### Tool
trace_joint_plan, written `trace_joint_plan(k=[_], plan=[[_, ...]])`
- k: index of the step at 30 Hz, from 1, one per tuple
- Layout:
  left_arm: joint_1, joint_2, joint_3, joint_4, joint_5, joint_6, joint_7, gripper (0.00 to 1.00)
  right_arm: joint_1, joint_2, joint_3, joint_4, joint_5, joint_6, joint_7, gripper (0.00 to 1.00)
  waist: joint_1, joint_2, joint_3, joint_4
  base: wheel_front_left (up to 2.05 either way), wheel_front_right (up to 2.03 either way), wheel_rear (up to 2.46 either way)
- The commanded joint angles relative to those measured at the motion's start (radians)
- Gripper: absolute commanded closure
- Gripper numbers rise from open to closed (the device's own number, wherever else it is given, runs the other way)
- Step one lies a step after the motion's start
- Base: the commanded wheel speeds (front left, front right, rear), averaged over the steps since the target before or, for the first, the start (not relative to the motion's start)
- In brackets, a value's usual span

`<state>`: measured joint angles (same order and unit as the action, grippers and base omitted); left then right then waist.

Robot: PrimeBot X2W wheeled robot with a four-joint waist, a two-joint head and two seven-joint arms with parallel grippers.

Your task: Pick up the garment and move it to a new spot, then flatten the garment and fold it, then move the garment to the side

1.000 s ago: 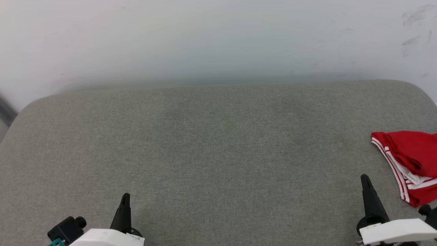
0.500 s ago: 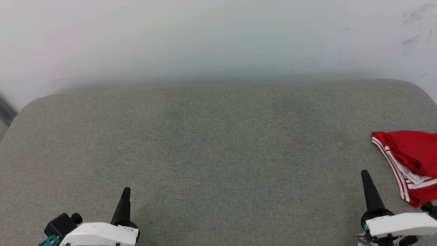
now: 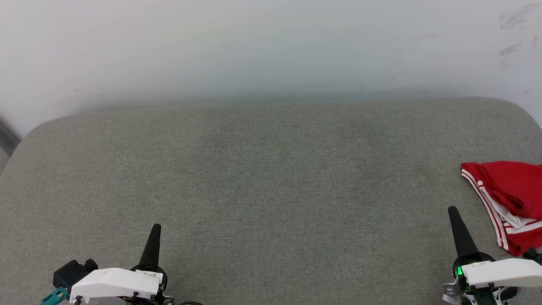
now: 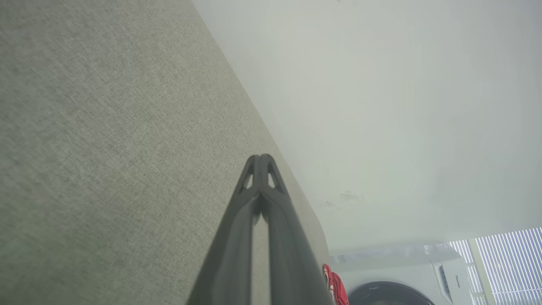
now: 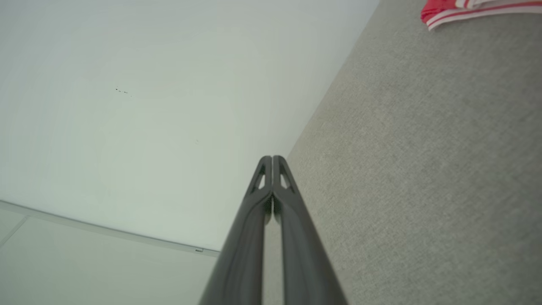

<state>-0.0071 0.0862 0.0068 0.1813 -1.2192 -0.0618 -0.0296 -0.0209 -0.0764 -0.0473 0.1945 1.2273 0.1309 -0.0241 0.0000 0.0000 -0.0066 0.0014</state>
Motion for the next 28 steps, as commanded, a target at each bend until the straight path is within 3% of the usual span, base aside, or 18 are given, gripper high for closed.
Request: trace_joint_plan(k=[1, 28], plan=[[-0.021, 0.005, 0.007, -0.001, -0.030, -0.010, 0.007, 1.00, -0.025, -0.007, -0.003, -0.002, 0.031, 0.000, 0.007, 1.00, 0.0000, 0.0000, 0.000, 0.000, 0.00, 0.00, 0.00], [-0.071, -0.001, 0.042, 0.036, -0.264, -0.047, 0.068, 1.00, -0.066, -0.002, -0.021, 0.028, 0.255, 0.000, 0.069, 1.00, 0.0000, 0.0000, 0.005, -0.001, 0.00, 0.00, 0.00]])
